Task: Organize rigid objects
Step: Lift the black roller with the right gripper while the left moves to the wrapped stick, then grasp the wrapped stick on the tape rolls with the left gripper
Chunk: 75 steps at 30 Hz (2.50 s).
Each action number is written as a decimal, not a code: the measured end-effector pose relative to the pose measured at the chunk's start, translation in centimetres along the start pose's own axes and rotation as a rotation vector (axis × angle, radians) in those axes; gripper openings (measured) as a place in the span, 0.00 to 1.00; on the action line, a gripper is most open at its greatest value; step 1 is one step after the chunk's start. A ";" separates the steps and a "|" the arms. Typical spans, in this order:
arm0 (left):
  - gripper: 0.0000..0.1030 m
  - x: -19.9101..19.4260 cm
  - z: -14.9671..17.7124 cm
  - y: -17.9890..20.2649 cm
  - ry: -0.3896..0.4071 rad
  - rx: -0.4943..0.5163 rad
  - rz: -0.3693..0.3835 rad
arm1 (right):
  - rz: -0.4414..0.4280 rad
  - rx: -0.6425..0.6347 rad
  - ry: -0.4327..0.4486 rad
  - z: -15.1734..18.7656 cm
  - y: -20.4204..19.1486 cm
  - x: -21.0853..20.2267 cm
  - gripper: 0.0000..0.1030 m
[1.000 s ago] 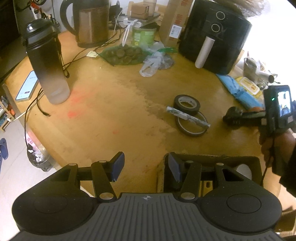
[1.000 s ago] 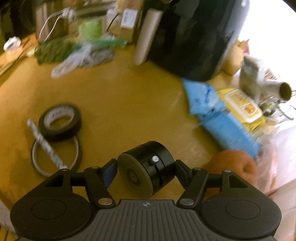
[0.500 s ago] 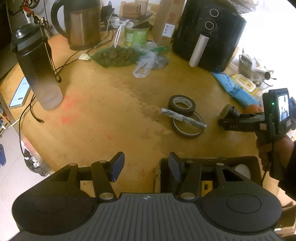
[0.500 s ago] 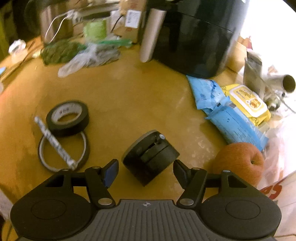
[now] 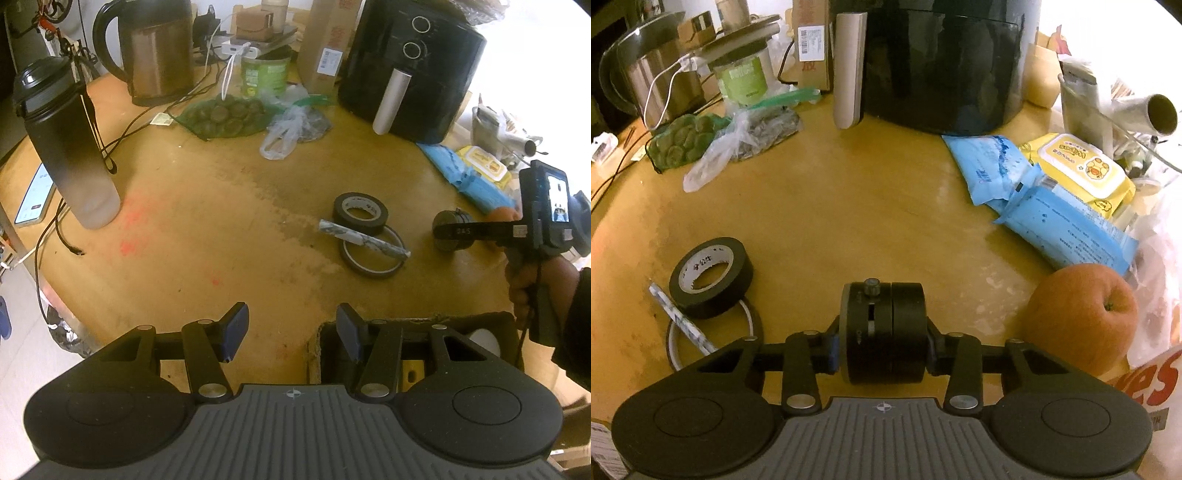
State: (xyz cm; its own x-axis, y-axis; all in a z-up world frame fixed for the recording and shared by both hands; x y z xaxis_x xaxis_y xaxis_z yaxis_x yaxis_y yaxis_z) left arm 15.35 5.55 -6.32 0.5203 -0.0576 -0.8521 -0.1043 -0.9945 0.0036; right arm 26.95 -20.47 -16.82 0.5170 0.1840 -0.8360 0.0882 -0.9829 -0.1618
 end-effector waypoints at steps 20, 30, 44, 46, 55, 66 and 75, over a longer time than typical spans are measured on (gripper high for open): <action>0.50 1.5 -2.8 2.6 0.033 0.119 0.030 | -0.065 0.023 0.071 0.1 -0.5 -7.3 0.42; 0.50 3.6 -3.8 5.3 0.010 0.175 0.069 | -0.095 0.068 0.123 1.6 0.1 -12.5 0.42; 0.43 10.0 -5.7 7.7 -0.149 -0.047 0.141 | -0.073 0.144 0.170 3.8 1.3 -17.0 0.42; 0.41 11.2 -5.8 7.7 -0.181 -0.100 0.158 | -0.066 0.159 0.173 4.2 1.7 -17.4 0.42; 0.36 15.3 -5.9 8.0 -0.279 -0.238 0.156 | -0.008 0.218 0.187 5.7 4.5 -19.4 0.42; 0.21 16.8 -6.0 7.4 -0.318 -0.381 0.142 | -0.002 0.250 0.182 7.3 5.5 -20.3 0.42; 0.09 15.7 -5.7 6.1 -0.294 -0.391 0.138 | -0.037 0.228 0.170 7.6 4.6 -20.1 0.42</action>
State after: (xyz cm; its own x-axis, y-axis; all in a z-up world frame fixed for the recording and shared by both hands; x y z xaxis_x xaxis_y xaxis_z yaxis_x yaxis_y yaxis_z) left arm 27.72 -1.96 -16.65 0.2574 -0.2196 -0.9410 0.1994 -0.9408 0.2741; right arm 10.52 -28.62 -4.74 0.6544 0.1964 -0.7302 -0.0744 -0.9443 -0.3207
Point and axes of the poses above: each gripper's, at about its wrist camera, not at the fingertips, and x roughly the way its jaws point, y to its right, z to its underside, the point moved 6 cm from there along x, roughly the way its jaws point, and after that the axes turned 7 degrees about -z, right-handed, at the moved point
